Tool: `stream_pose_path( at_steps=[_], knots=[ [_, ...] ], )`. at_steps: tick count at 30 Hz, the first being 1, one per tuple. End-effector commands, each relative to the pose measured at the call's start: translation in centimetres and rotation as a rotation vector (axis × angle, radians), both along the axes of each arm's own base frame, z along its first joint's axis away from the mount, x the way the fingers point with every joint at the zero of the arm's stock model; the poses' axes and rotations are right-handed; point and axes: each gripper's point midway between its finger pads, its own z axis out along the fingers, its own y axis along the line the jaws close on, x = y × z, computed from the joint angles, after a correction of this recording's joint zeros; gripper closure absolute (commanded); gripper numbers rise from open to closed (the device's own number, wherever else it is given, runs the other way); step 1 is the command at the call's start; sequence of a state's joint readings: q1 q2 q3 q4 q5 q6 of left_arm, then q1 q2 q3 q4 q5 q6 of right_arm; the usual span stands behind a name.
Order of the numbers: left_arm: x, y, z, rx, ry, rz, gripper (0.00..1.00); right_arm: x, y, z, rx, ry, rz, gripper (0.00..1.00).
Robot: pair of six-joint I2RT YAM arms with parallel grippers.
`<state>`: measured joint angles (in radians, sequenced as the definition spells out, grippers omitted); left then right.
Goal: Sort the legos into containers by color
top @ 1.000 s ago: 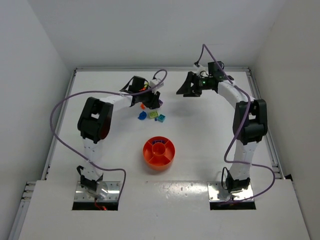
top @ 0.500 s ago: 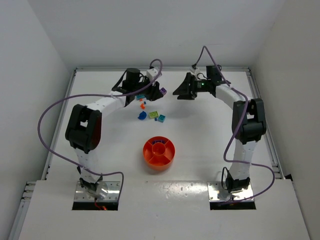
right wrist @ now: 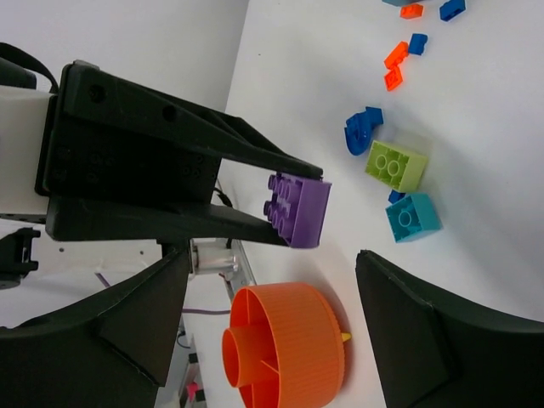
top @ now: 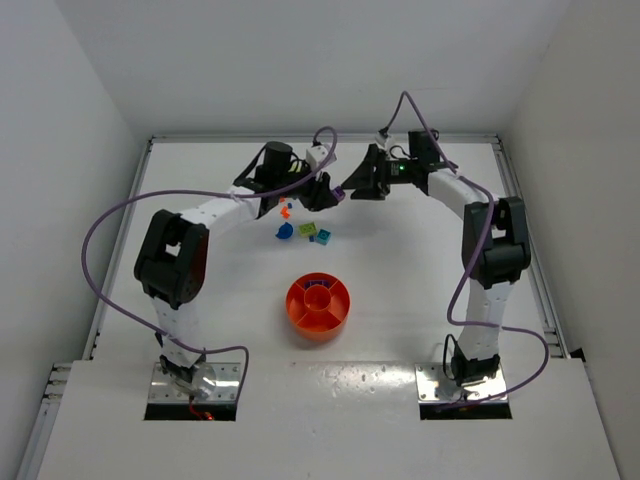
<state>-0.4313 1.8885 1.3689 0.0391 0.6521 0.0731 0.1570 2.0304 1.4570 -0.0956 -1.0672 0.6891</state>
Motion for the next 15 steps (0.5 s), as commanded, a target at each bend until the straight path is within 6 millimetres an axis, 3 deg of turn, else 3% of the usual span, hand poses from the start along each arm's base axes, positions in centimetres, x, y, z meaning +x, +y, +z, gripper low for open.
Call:
stream_pose_path(
  at_steps=[1, 7, 8, 15],
  knots=[
    [-1.0, -1.0, 3.9, -0.054, -0.084, -0.050, 0.78, 0.4, 0.8, 0.0, 0.001, -0.036, 0.019, 0.20],
    [-1.7, -1.8, 3.9, -0.058, -0.082, -0.076, 0.78, 0.0, 1.8, -0.3, 0.013, -0.036, 0.053, 0.27],
    [-1.7, -1.8, 4.8, -0.066, -0.099, -0.076, 0.78, 0.0, 1.8, -0.3, 0.013, -0.036, 0.053, 0.31],
    [-1.9, -2.3, 5.0, -0.073, -0.099, -0.083, 0.78, -0.2, 2.0, -0.3, 0.042, -0.050, 0.081, 0.60]
  ],
)
